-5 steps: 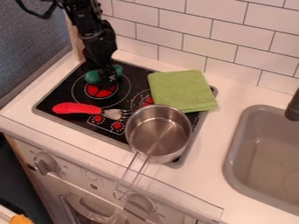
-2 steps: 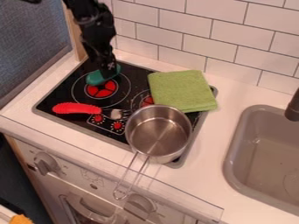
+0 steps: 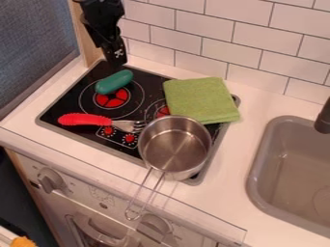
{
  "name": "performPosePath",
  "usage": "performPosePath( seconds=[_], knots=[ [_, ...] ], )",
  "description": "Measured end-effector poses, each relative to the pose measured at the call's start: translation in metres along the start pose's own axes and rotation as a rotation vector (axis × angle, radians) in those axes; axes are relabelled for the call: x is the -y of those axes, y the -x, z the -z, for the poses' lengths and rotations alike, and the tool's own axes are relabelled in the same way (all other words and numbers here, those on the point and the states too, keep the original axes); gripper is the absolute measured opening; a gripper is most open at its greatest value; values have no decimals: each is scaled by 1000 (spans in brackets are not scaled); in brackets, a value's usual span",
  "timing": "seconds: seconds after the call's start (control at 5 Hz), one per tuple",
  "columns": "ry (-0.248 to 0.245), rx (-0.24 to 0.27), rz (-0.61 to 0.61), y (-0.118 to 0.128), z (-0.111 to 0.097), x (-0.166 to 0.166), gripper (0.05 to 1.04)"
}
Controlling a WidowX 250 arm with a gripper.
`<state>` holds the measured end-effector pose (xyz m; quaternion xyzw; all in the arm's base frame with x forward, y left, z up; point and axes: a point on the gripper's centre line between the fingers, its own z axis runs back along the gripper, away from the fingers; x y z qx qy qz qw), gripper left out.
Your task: Move the green object to the left burner
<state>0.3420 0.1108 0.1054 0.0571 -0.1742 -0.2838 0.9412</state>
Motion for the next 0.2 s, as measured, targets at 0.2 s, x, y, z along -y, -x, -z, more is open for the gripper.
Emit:
performPosePath(
  seconds=[0.2],
  knots=[
    [1,1,5,-1,0,1,1001]
  ],
)
